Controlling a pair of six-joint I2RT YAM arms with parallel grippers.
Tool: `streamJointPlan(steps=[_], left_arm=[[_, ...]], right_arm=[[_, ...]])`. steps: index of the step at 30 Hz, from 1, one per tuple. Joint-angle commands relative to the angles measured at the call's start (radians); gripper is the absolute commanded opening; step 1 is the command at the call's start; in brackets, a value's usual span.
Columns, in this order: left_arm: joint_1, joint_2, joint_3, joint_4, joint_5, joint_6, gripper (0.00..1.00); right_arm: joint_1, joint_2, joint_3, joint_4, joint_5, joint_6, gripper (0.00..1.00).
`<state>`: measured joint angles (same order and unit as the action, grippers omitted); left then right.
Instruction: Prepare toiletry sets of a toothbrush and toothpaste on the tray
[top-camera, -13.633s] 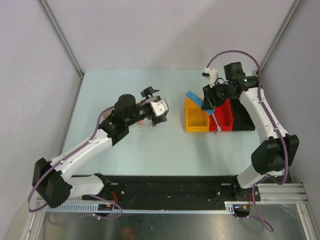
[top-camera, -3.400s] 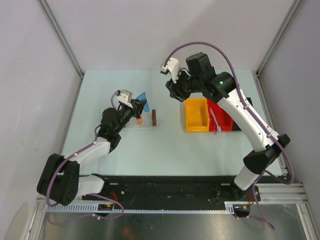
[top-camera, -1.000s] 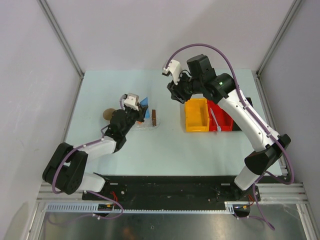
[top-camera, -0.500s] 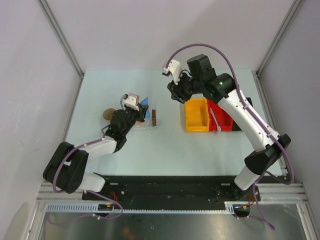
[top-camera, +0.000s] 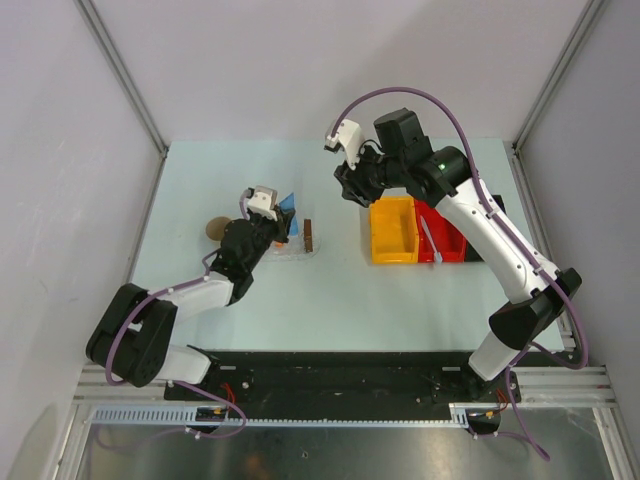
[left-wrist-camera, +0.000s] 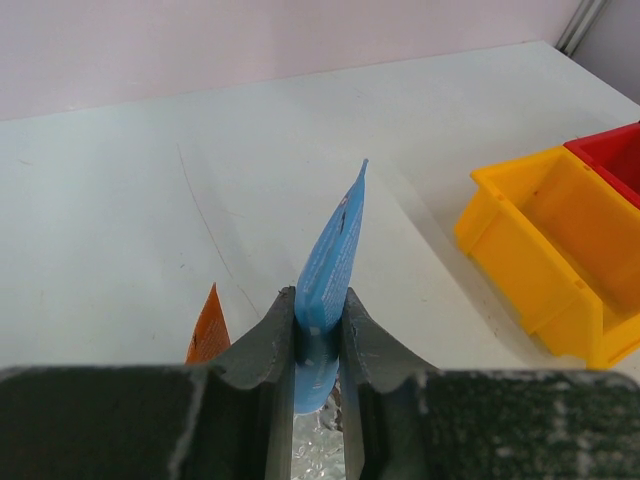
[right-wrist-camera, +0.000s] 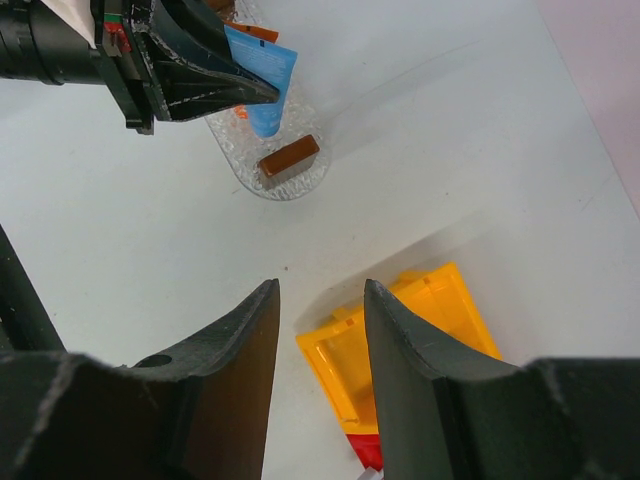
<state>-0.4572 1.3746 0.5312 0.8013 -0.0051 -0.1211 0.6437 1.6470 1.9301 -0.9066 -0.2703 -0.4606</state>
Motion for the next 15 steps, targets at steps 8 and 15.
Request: streamJointPlan(steps=[8,15], left_arm=[[-0.006,-0.005,0.035,0.085,-0.030,0.018,0.00],[-0.006,0.009,0.038,0.084,-0.029,0.026,0.00]], right_arm=[[-0.004,-0.026,-0.002,0.015,-0.010,0.000,0.44],[-0.006,-0.027,0.000,0.014,-0.012,-0.001,0.44]])
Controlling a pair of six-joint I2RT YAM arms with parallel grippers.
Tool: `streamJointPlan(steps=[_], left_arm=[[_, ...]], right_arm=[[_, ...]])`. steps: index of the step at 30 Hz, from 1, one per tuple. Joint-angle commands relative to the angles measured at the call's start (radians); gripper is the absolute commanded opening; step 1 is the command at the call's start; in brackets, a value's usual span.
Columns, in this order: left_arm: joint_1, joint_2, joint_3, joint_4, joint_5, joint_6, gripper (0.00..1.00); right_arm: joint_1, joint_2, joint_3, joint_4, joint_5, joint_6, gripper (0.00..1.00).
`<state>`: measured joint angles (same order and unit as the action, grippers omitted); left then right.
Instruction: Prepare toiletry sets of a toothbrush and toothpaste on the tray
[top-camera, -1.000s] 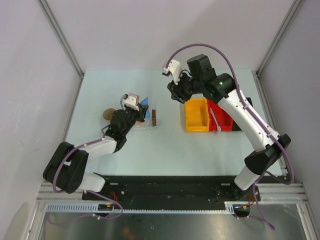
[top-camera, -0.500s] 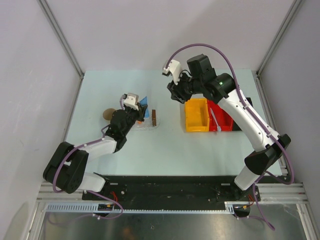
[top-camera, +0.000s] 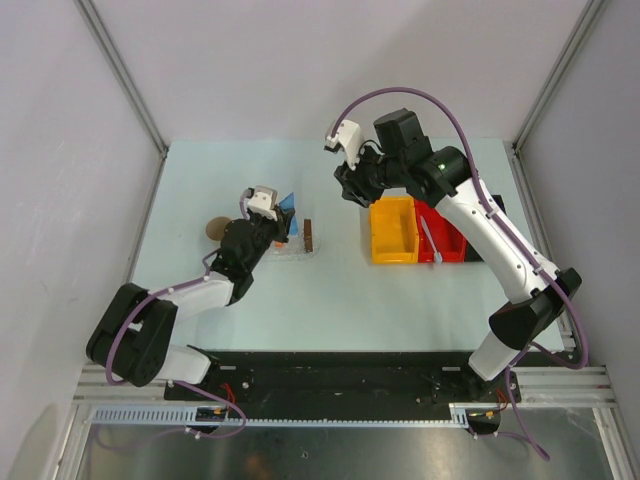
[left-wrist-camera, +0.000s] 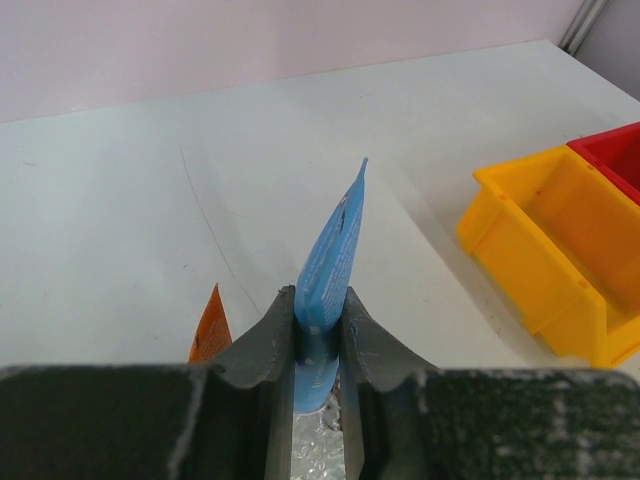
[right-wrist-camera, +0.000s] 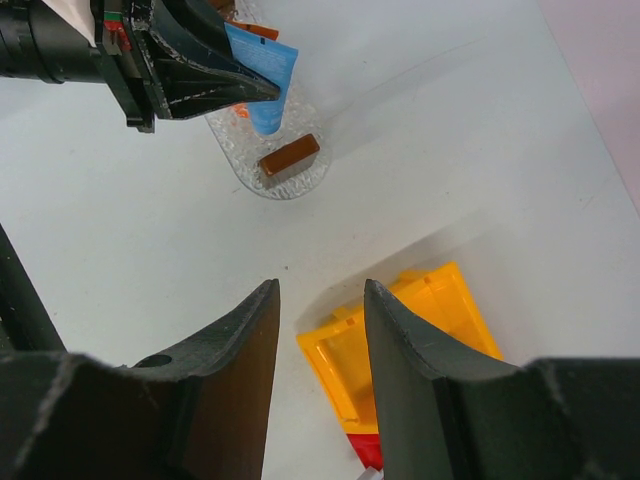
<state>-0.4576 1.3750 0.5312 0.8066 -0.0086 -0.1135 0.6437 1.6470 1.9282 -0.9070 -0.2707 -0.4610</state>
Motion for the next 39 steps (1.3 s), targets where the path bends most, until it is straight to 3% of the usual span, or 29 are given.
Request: streamJointPlan(steps=[1,39], left_arm=[[-0.006,0.009,0.039,0.080,-0.024,0.021,0.00],[-0.006,0.068,0.043,0.082,-0.001,0.014,0.01]], right_arm=[[-0.004,-0.029,0.000,0.013,-0.012,-0.002,0.44],[-0.003,-0.036,-0.014,0.014,-0.010,-0.007,0.44]])
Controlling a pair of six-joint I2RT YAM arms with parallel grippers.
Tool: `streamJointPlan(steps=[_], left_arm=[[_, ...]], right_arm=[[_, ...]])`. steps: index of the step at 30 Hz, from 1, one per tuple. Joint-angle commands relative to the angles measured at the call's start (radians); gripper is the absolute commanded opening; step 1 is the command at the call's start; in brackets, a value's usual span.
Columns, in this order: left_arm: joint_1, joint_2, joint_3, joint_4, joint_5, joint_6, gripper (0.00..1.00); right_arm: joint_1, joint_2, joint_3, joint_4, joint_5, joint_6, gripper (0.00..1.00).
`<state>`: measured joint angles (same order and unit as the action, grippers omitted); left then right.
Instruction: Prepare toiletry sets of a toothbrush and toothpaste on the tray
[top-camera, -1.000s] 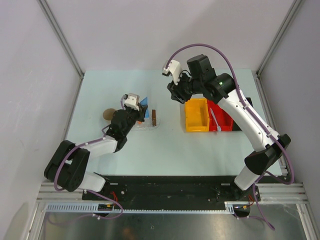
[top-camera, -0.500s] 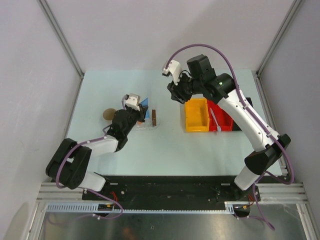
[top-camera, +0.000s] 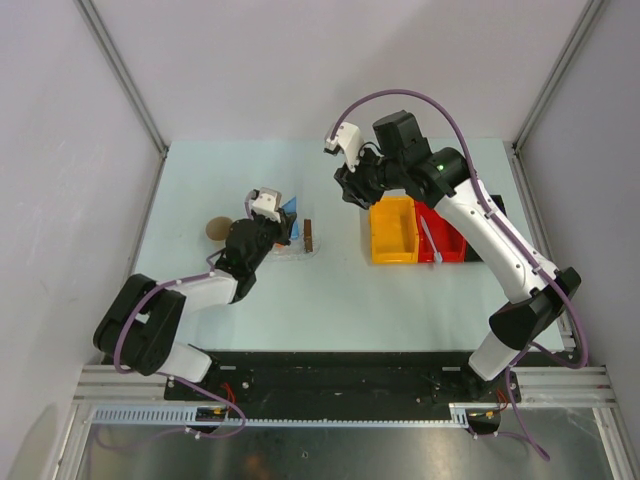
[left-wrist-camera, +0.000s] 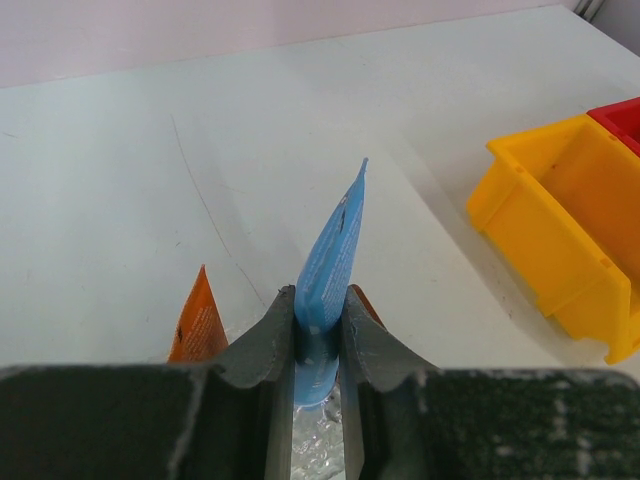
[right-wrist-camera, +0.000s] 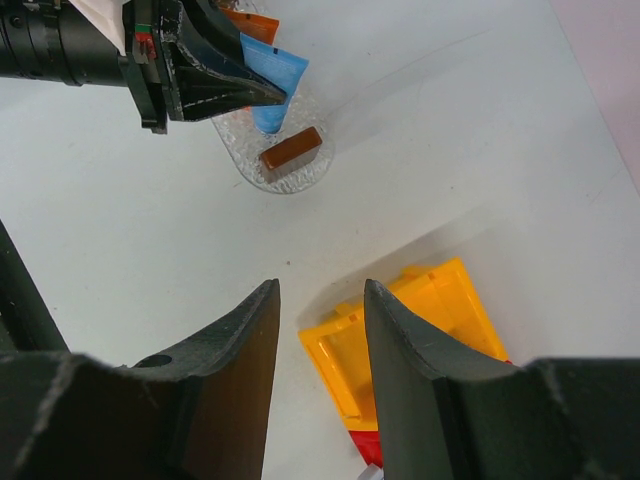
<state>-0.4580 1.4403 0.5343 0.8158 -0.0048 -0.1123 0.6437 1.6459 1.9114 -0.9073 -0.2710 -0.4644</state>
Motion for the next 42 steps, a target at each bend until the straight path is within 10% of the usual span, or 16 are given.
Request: streamJointPlan(steps=[1,42], left_arm=[[-0.007,0.005,0.041,0.071,-0.003,0.011,0.02],[-0.010,0.045,0.018,0.080,-0.046,0.005,0.22]], right_arm=[[-0.004,-0.035,0.003,0.016,-0.010,-0.003,0.44],[-0.006,-0.041,-0.009,0.013,-0.007,-0.010,0.44]])
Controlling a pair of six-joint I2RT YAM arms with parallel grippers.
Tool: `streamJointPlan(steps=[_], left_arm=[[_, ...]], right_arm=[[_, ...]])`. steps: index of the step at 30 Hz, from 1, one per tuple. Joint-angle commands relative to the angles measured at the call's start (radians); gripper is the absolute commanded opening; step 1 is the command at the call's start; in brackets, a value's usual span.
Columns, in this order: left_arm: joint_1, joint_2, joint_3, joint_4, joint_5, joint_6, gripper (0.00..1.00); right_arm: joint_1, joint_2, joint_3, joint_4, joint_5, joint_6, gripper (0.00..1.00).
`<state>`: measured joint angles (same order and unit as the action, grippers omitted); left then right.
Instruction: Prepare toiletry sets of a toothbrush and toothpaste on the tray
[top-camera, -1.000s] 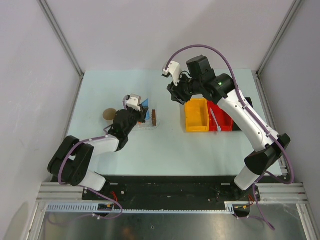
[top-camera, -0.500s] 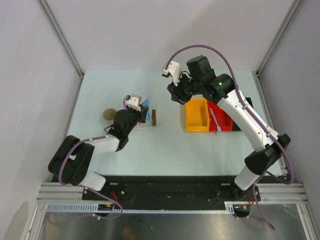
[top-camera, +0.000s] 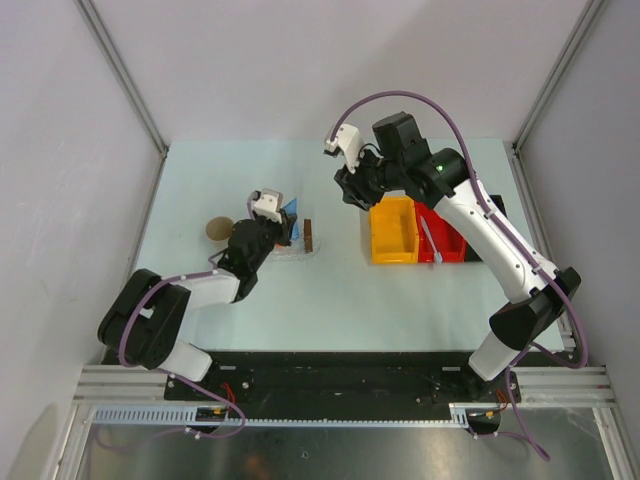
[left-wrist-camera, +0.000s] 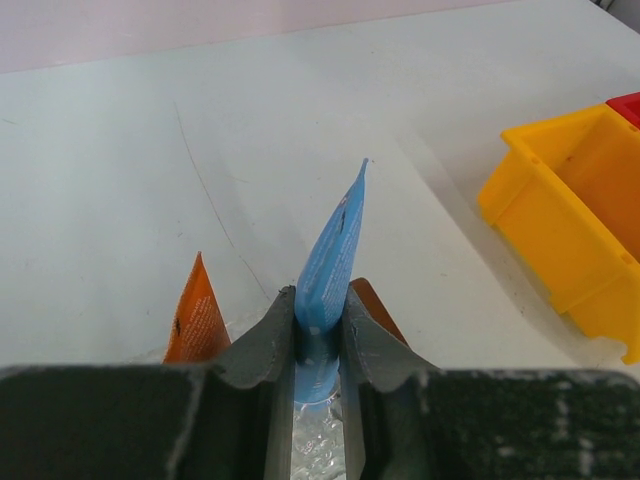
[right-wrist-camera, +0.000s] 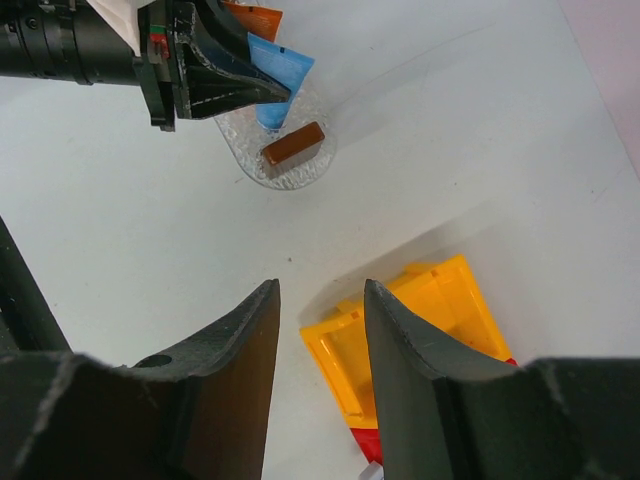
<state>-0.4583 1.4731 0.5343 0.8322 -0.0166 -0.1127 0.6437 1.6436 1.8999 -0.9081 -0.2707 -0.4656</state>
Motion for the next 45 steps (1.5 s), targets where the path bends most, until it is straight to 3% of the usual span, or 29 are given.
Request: streamJointPlan(steps=[1,25,34,45], left_arm=[[-0.013,0.016,0.019,0.062,-0.034,0.005,0.22],[-0.013,0.027,0.013,0.061,-0.046,0.005,0.38],[-0.011,-0.056,0.006,0.048,-0.023,0.021,0.51],[-0.013,-0.201,-0.008,0.018,0.041,0.048,0.55]], right_arm=[[-0.006,-0.038,0.001,0.012,-0.007,-0.008,0.44],[-0.009,-0.047,-0.015,0.015,-0.007,-0.011,0.44],[-0.009,-0.047,-0.015,0.018,-0.004,-0.011,0.44],[-0.025,-0.054,-0.015,0.017,-0.001,-0.011,0.44]])
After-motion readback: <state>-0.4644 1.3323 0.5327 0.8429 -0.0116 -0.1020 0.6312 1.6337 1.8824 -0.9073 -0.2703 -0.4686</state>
